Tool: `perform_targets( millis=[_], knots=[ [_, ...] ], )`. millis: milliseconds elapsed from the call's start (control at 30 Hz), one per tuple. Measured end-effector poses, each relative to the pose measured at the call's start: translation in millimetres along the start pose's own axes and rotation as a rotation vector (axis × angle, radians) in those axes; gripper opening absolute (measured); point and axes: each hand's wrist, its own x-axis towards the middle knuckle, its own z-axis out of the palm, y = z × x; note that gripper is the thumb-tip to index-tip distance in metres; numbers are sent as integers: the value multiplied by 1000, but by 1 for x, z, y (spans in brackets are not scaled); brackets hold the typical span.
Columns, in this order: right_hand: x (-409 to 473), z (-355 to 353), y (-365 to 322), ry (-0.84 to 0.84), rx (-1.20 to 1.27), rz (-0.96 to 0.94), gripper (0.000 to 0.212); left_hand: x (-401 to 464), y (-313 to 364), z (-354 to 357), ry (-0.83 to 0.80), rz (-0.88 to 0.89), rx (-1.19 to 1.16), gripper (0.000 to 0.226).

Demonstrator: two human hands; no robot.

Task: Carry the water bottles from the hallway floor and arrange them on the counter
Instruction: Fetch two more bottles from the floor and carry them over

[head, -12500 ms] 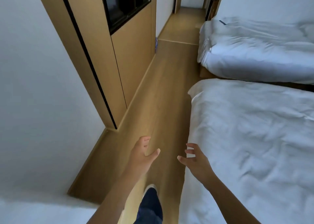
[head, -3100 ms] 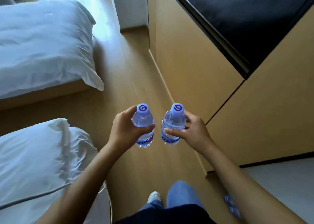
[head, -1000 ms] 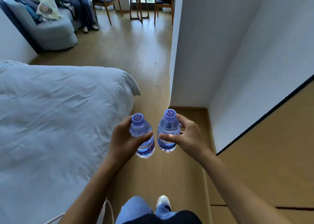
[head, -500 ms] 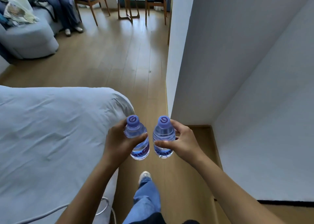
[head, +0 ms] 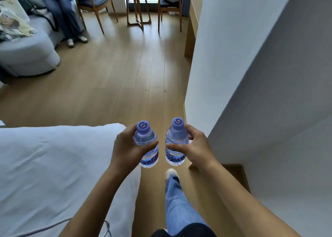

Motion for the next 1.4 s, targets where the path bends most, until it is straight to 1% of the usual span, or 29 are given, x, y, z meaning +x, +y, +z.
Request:
perform_targets(
  millis=[100, 267, 400, 467, 567, 667, 800, 933, 1067, 1167, 1400],
  knots=[
    [81, 1, -9, -15, -17, -36, 48, 75, -17, 5, -5, -26, -18, 36],
    [215, 0, -33, -19, -35, -66, 60, 206, -36, 15, 26, -54, -20, 37],
    [304, -6, -57, -24, -37, -85, 63, 298, -44, 17, 26, -88, -27, 36],
    [346, -9, -67, -22, -37, -90, 61, 344, -53, 17, 18, -93, -22, 35],
    [406, -13, -77, 14, -37, -76, 58, 409, -64, 18, 13, -99, -25, 35],
    [464, -13, -80, 46, -38, -39, 59, 475, -78, 22, 1, -93, -38, 39],
    [556, -10, -85, 87, -32, 0, 56, 575, -109, 24, -62, -99, -65, 33],
    [647, -2, -103, 163, -30, 36, 60, 675, -131, 22, -116, -58, -45, 31],
    [726, 0, -128, 224, 0, 49, 59, 771, -137, 15, -161, -4, -14, 32],
    [779, -3, -144, 256, 1, 50, 57, 836, -140, 15, -188, -14, -34, 32],
    [903, -27, -159, 321, -8, 60, 53, 976, -152, 42, -239, -9, -58, 27]
  ],
)
